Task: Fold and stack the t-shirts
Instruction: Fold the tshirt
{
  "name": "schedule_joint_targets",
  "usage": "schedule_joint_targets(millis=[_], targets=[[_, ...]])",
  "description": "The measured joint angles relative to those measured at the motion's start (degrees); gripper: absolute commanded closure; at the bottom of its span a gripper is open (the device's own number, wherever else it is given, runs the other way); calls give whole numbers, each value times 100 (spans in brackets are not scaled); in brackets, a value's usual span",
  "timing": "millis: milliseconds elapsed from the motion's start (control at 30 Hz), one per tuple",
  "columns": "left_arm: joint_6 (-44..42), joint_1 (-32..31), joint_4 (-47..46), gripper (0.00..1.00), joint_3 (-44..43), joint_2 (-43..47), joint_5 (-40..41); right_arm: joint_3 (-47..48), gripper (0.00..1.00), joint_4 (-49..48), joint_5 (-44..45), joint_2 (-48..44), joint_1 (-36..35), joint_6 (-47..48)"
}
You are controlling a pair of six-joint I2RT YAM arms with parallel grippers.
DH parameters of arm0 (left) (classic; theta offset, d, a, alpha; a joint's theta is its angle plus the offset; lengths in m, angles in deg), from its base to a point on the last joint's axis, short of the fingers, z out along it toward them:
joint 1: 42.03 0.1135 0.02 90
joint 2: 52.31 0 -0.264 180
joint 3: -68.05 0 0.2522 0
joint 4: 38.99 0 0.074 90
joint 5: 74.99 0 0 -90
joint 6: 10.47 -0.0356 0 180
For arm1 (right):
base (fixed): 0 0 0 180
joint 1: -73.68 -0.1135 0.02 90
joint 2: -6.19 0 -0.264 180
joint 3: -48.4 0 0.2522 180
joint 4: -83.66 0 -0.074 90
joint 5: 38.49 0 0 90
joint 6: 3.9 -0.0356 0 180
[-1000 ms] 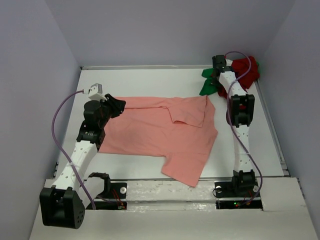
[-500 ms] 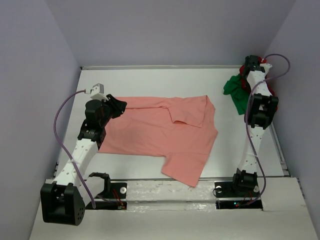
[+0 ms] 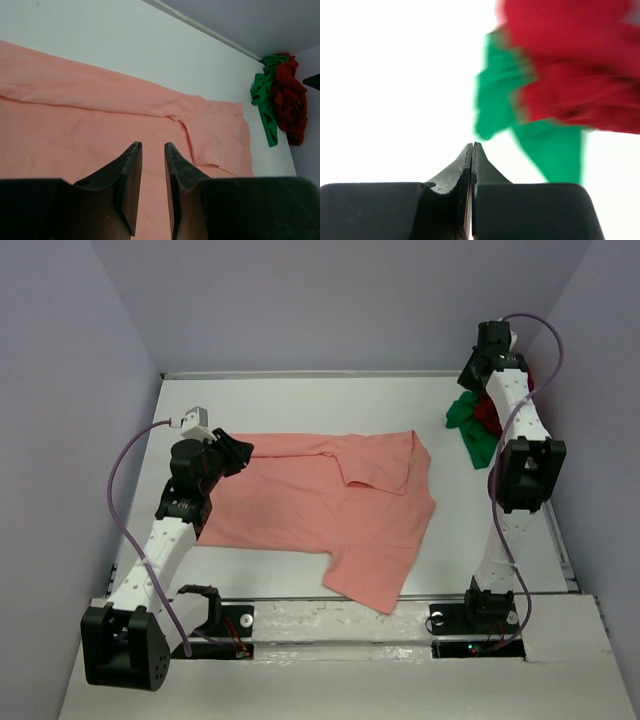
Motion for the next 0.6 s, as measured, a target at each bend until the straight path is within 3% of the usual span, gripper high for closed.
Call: schedule_joint_targets(millis=[33, 67, 133, 167, 200, 433, 600], targets=[[0, 0, 4, 67, 0, 0, 2, -227, 100, -127, -490, -271, -81, -2], [0, 0, 7, 67, 0, 0, 4, -472, 92, -236, -839, -494, -138, -11], [4, 0, 61, 69, -7, -2, 35, -1239, 62, -490, -1556, -1178, -334, -90], [28, 0, 177, 71, -37, -20, 74, -1593, 38, -612, -1733, -1434, -413, -101], [26, 0, 227, 74, -52, -37, 87, -2170, 33, -817, -1961, -1853, -551, -188], [63, 0, 938, 78, -107, -260, 146, -5224, 29, -1473, -2771, -3869, -1329, -485], [-22, 0, 1565, 78, -168, -219, 203, -6603, 27, -1469, -3152, -4981, -1355, -723]])
